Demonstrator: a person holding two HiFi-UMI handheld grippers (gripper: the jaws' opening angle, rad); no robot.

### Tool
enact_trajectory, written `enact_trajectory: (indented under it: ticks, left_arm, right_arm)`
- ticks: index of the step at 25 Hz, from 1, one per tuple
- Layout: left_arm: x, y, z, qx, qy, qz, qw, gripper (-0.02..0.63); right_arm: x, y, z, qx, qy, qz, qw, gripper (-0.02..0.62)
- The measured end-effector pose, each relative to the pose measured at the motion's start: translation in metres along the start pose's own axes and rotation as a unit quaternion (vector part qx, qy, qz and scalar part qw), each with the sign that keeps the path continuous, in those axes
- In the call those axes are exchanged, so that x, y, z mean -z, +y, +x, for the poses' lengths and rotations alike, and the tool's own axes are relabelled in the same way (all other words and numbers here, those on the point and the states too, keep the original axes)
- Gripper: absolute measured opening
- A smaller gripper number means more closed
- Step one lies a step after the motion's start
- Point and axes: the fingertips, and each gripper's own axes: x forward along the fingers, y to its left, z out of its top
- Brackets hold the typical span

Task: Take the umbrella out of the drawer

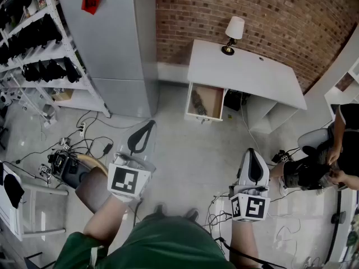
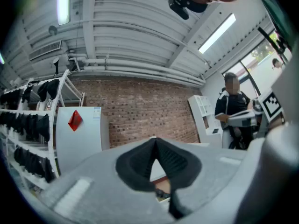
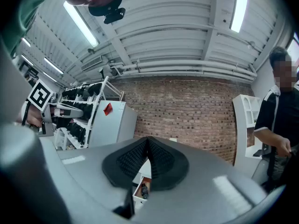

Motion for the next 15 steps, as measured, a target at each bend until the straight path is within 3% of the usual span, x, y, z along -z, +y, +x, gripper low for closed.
enact_trajectory:
  ticks: [15]
  left_arm:
    - [0.01, 0.079, -0.038, 0.03, -0.011, -0.006, 0.9995, -0.002]
  right_arm:
    - [-0.009, 0.061, 0.012, 0.064, 0.02, -0.002, 0.998, 0.002]
